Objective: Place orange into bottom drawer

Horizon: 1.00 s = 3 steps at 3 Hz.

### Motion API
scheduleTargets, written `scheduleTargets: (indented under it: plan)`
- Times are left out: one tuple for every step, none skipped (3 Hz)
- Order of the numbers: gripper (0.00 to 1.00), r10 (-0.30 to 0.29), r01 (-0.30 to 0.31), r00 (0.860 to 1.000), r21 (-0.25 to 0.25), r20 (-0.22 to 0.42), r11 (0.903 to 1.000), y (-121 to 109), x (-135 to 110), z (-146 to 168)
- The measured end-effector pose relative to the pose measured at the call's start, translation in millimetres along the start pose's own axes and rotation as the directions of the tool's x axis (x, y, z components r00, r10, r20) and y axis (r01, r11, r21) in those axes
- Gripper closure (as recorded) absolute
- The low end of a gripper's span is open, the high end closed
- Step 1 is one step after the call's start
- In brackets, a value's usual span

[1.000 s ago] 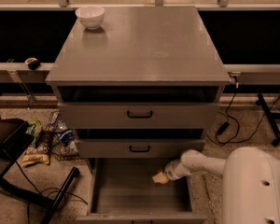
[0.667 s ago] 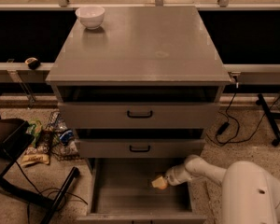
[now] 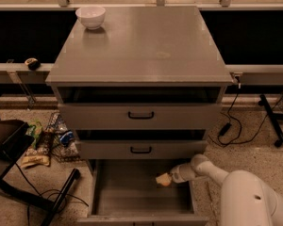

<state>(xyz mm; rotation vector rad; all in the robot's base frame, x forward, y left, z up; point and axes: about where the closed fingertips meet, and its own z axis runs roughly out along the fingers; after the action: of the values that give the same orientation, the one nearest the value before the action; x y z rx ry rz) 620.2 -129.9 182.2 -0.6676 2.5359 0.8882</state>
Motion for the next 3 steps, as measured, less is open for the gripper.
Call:
scheduleTargets:
  plan:
    - [1.00,-0.023,0.023,0.999,-0.001,-0.032,0.9997,8.9,10.1,6.0]
    - [1.00,-0.103,0.106,0.992,0.029,-0.071,0.9940,23.1,7.2,2.1]
    - [0.81,-0.109,0.107,0.987,-0.020,-0.116,0.9940,49.9,35.9,14.1]
